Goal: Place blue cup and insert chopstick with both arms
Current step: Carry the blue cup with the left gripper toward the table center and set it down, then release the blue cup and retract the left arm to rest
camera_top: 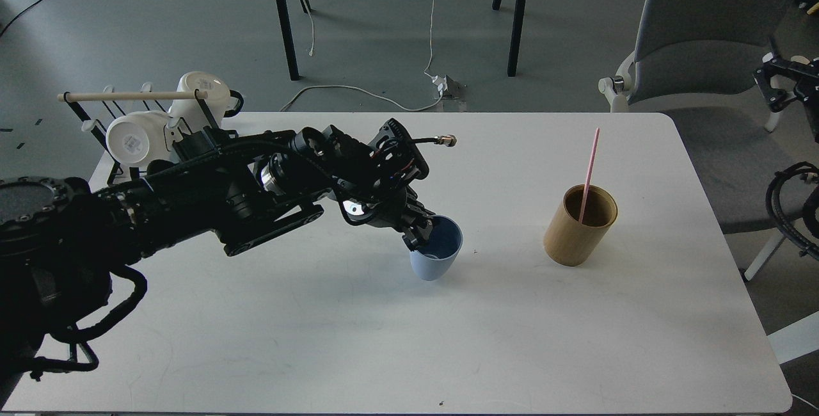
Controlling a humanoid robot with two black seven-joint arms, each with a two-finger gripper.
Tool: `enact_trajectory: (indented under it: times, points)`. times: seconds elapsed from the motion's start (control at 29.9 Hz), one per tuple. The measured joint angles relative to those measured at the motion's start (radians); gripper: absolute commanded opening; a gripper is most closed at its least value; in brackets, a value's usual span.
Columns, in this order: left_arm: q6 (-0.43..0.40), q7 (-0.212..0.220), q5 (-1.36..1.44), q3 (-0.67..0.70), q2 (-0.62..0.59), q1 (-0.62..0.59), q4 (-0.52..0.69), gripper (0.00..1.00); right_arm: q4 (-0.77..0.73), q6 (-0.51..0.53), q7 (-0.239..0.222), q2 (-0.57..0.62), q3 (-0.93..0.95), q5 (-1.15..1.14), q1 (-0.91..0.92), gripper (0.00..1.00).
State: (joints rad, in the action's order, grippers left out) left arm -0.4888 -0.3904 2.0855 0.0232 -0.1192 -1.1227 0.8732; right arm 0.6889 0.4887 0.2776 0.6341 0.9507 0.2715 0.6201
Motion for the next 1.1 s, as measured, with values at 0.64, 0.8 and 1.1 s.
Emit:
enact_trajectory:
  times: [0.64, 0.8, 1.1]
  points:
    - [0.0, -0.009, -0.109, 0.04, -0.052, -0.007, 0.012, 0.25, 0.007, 0.0, -0.001, 0.007, -0.004, -0.001, -0.005, 0.99]
    - [0.0, -0.044, -0.221, 0.064, -0.106, -0.047, 0.024, 0.47, 0.015, 0.0, -0.003, 0.029, -0.022, -0.014, -0.005, 0.99]
    - [0.017, -0.094, -0.759, 0.46, -0.147, -0.049, -0.077, 0.99, 0.096, 0.0, -0.002, 0.163, -0.073, -0.371, 0.051, 0.98]
